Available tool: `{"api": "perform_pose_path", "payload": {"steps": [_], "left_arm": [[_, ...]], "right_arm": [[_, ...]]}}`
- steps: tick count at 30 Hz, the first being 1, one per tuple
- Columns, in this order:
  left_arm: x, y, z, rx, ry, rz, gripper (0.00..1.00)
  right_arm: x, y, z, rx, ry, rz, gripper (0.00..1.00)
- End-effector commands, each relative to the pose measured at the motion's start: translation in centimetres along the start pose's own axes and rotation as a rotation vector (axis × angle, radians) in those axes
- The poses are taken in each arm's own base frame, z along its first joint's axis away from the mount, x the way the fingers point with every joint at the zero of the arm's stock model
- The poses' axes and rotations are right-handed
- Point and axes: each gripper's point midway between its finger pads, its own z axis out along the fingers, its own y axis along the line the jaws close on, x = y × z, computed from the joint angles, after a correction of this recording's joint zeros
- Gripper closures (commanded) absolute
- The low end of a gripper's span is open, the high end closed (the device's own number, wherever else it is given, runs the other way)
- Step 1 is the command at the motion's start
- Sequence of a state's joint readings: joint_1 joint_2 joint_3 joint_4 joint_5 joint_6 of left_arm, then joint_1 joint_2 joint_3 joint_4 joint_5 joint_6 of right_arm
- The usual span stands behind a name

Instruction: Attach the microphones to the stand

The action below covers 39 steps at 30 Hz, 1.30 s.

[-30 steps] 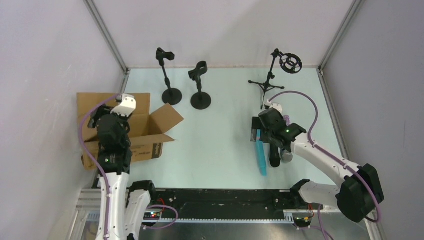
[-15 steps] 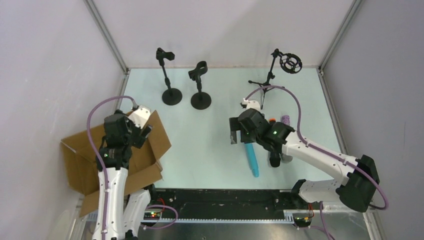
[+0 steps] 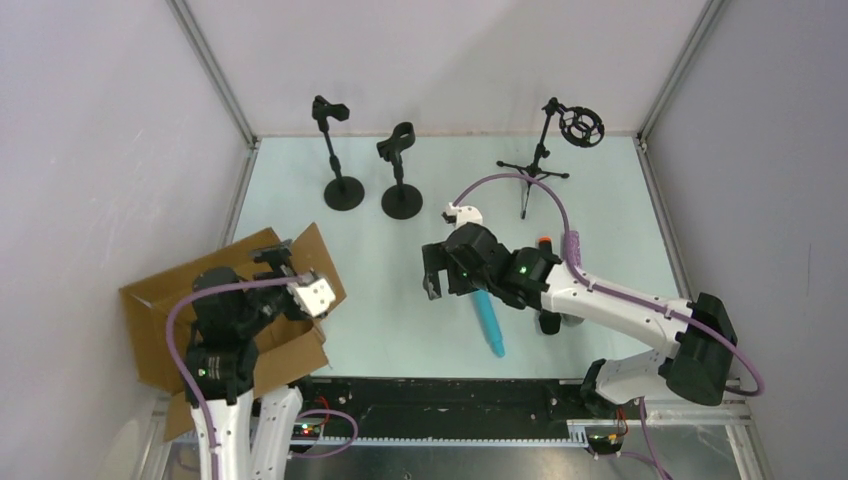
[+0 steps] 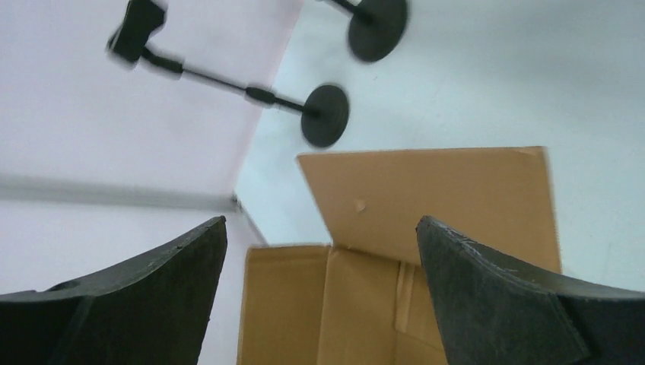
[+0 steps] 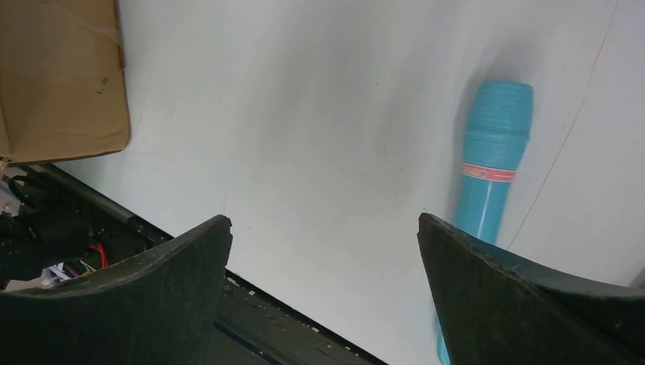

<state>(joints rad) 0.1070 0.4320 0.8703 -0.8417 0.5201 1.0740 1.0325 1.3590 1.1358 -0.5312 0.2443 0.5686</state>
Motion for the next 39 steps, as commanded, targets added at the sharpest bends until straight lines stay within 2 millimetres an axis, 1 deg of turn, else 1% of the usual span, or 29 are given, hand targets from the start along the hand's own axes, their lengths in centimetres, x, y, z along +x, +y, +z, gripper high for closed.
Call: {"api": "perform_pose_path", "payload": {"steps": [1,2,4,6,8,11,14,17,18,19,20,21,22,23,24,25,26,27,29,30,31,32,33,34,35,36,37,38,39], "left_arm": [[-0.8,-4.3,2.4,0.235,-0.175,0.324,0.02],[0.3,-4.9,3.2,0.273,-0.149,0.334,0.02],[1.3,-5.6,4.1,0.318,-0.147,0.408,0.02],[1.7,-6.3,4.6,0.351,-0.160,0.480,0.02],[2.3,-7.0,5.1,0.383,-0.157,0.567,0.02],[2.2,-7.5,5.5,0.445,-0.155,0.663,0.02],[1.8,-6.7,6.1,0.491,-0.149,0.678,0.02],[1.9,-5.6,6.8,0.503,-0.120,0.693,0.02],[2.1,-4.9,7.4,0.504,-0.100,0.690,0.02],[2.8,-4.0,7.7,0.489,-0.040,0.671,0.02],[2.9,-2.3,8.8,0.447,-0.008,0.654,0.02],[3.7,-0.5,9.8,0.392,0.068,0.587,0.02],[3.6,1.1,9.9,0.346,0.099,0.559,0.02],[4.0,2.0,10.3,0.322,0.131,0.502,0.02],[3.7,3.4,10.1,0.281,0.138,0.483,0.02],[3.5,3.7,10.0,0.266,0.134,0.445,0.02],[3.1,4.3,9.8,0.244,0.129,0.435,0.02],[2.3,4.4,9.3,0.222,0.106,0.414,0.02],[1.2,4.2,8.5,0.197,0.059,0.394,0.02],[0.9,3.7,8.4,0.200,0.034,0.376,0.02],[0.2,3.8,7.7,0.174,0.015,0.377,0.02],[-0.2,3.5,7.5,0.172,-0.004,0.351,0.02],[-0.8,3.7,6.9,0.145,-0.022,0.347,0.02],[-1.4,3.8,6.6,0.133,-0.040,0.317,0.02],[-2.0,4.1,5.9,0.106,-0.055,0.313,0.02],[-2.3,4.1,5.6,0.095,-0.064,0.296,0.02],[-2.7,4.3,5.0,0.073,-0.074,0.301,0.02],[-2.7,4.3,4.8,0.065,-0.072,0.295,0.02],[-2.9,4.4,4.4,0.052,-0.076,0.296,0.02]], "right_arm": [[1.6,-0.5,0.7,0.000,0.045,0.047,0.04],[2.6,-0.6,1.2,0.000,0.062,0.056,0.04],[5.0,-0.8,2.5,0.015,0.112,0.051,0.05],[6.7,-1.0,3.4,0.043,0.147,0.044,0.05],[7.7,-1.1,3.9,0.061,0.162,0.034,0.05],[7.9,-0.6,4.1,0.052,0.158,0.037,0.05],[7.0,1.1,4.0,-0.012,0.122,0.042,0.06],[6.0,4.0,3.9,-0.124,0.085,-0.003,0.06],[6.3,4.9,4.0,-0.158,0.095,-0.023,0.07],[5.8,6.3,3.9,-0.205,0.074,-0.051,0.07],[6.2,7.1,4.0,-0.238,0.091,-0.066,0.08],[5.6,8.5,3.9,-0.290,0.071,-0.081,0.09],[6.1,9.5,4.1,-0.331,0.091,-0.091,0.12],[5.6,10.9,4.0,-0.393,0.071,-0.090,0.13],[6.5,12.0,4.1,-0.451,0.107,-0.094,0.17],[5.6,13.4,4.0,-0.510,0.078,-0.077,0.20],[6.3,14.3,4.4,-0.553,0.109,-0.075,0.25],[5.6,15.5,4.4,-0.601,0.091,-0.057,0.28],[6.9,17.2,5.6,-0.685,0.132,-0.039,0.39],[7.3,18.2,5.5,-0.741,0.162,-0.034,0.41],[7.8,19.1,6.2,-0.778,0.173,-0.016,0.44],[8.0,20.1,5.9,-0.837,0.203,-0.007,0.45],[8.6,20.6,6.9,-0.863,0.212,-0.004,0.48],[8.3,21.7,6.6,-0.909,0.225,0.003,0.49],[9.0,21.9,7.7,-0.917,0.241,0.005,0.53],[8.5,23.0,7.5,-0.953,0.247,0.008,0.54],[9.3,23.2,8.6,-0.956,0.271,0.012,0.55],[8.9,24.4,8.2,-0.994,0.276,0.014,0.56],[9.7,24.6,9.0,-1.001,0.291,0.013,0.56]]}}
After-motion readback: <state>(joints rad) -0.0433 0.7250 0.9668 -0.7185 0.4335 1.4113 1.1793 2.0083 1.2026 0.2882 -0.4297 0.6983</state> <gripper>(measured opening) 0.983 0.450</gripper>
